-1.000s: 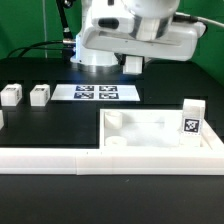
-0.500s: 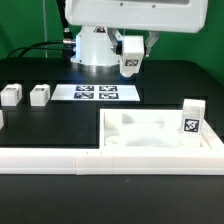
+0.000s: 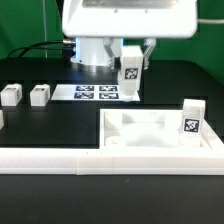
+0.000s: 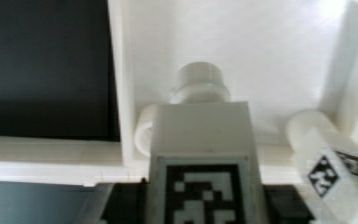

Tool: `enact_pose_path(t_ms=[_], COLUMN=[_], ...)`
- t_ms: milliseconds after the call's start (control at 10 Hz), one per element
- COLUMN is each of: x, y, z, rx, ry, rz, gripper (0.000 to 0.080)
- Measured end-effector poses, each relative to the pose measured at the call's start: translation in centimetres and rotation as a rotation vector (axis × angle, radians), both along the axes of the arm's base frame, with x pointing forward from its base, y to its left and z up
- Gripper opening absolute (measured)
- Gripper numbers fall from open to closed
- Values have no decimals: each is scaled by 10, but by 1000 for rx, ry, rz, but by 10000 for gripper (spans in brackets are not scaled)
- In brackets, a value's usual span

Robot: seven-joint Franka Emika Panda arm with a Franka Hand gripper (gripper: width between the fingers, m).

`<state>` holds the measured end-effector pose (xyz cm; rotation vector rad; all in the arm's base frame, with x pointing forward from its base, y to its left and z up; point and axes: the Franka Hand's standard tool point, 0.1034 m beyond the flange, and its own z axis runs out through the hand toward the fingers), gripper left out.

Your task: Assemble square table

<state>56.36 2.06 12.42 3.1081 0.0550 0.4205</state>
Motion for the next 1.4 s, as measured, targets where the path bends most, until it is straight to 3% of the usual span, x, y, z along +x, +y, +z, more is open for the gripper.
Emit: enact_pose_path(t_ms=[100, 200, 300, 800, 900, 1000, 1200, 1400], x=[10, 30, 35, 32, 29, 29, 37, 38], y=[-11, -20, -14, -15, -23, -27, -32, -29], z=[-1, 7, 7, 2, -7, -19, -31, -33], rx=[26, 31, 45, 46, 3, -12, -22, -17], ry=[-28, -122, -157, -150, -199, -207, -218, -215], rz=[12, 2, -23, -23, -25, -31, -41, -40], gripper=[288, 288, 288, 288, 288, 288, 288, 288])
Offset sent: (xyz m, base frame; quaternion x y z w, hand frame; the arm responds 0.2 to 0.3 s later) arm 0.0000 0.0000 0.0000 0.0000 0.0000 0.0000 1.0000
